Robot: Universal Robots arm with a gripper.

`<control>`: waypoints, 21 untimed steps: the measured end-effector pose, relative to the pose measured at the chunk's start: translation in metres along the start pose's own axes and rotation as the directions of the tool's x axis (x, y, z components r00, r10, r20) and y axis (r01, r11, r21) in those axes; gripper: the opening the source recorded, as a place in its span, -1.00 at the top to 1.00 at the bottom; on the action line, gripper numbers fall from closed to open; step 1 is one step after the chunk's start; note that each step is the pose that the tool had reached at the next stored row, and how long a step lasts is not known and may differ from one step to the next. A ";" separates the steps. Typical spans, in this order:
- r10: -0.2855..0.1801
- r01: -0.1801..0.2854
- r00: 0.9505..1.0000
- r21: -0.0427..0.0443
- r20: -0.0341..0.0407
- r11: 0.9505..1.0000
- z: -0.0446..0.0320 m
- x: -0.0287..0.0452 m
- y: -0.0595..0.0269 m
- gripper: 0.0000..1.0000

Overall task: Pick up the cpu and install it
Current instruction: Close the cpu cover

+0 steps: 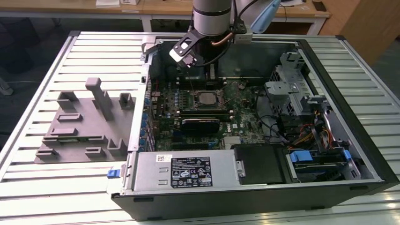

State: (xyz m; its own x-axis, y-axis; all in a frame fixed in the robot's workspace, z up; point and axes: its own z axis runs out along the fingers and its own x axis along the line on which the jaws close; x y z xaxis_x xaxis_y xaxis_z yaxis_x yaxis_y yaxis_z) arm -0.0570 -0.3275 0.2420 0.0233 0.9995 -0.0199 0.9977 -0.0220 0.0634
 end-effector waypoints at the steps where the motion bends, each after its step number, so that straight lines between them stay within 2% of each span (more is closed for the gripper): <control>1: 0.000 0.000 1.000 0.000 0.000 1.000 0.0000 0.0000 0.0000 0.79; 11: 0.000 0.000 1.000 0.000 0.000 1.000 -0.0003 0.0000 0.0000 0.79; 21: 0.000 0.000 1.000 0.000 0.000 1.000 -0.0124 -0.0002 0.0008 0.79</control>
State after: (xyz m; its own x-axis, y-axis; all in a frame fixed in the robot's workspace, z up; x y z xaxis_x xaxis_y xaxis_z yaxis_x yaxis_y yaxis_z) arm -0.0570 -0.3275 0.2544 0.0233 0.9995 -0.0198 0.9977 -0.0220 0.0635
